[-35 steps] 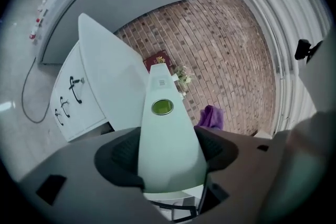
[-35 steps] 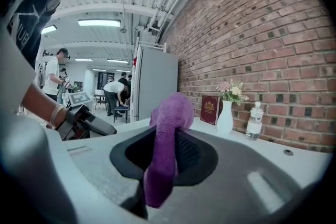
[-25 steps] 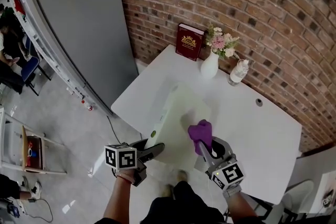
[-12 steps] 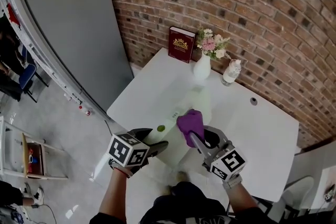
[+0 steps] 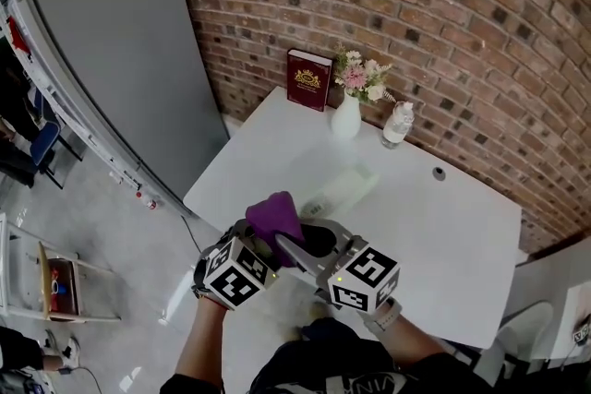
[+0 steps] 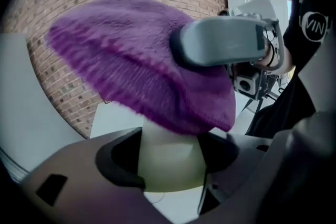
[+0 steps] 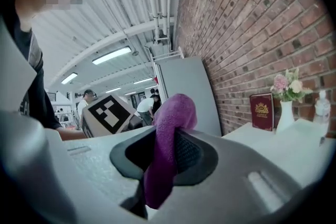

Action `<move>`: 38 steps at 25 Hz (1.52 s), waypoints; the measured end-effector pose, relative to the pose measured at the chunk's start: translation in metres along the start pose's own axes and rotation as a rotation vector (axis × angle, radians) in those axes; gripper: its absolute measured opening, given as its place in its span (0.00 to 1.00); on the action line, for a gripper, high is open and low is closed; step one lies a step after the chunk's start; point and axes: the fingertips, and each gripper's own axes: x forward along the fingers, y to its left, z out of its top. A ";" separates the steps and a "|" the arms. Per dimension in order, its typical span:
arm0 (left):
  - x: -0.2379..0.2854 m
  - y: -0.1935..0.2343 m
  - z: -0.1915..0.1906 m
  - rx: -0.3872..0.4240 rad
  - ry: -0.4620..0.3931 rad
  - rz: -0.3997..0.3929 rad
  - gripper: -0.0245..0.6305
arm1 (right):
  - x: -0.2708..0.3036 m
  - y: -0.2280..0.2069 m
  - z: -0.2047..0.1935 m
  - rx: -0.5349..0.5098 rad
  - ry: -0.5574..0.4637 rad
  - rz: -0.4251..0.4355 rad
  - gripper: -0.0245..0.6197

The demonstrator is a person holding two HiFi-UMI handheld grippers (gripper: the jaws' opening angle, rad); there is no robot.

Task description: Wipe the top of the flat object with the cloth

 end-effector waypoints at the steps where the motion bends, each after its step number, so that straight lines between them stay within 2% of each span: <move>1: 0.000 -0.001 0.000 0.006 -0.011 0.002 0.49 | 0.006 0.004 -0.003 0.032 0.017 0.011 0.16; 5: -0.001 -0.003 -0.001 0.005 -0.037 0.010 0.49 | 0.020 0.003 -0.022 0.115 0.102 0.022 0.16; 10: -0.002 -0.008 0.000 0.018 -0.057 0.028 0.49 | -0.001 -0.029 -0.032 0.030 0.185 -0.069 0.16; 15: -0.005 -0.010 -0.005 0.064 -0.055 0.046 0.49 | -0.028 -0.070 -0.034 0.014 0.213 -0.151 0.16; 26: -0.017 -0.014 -0.028 0.271 -0.053 0.116 0.49 | -0.085 -0.132 -0.035 0.047 0.200 -0.315 0.16; 33: -0.015 -0.016 -0.051 0.446 -0.061 0.174 0.49 | -0.113 -0.145 -0.051 0.046 0.221 -0.400 0.16; 38: -0.014 -0.023 -0.064 0.530 -0.100 0.209 0.49 | -0.126 -0.141 -0.067 0.046 0.244 -0.429 0.16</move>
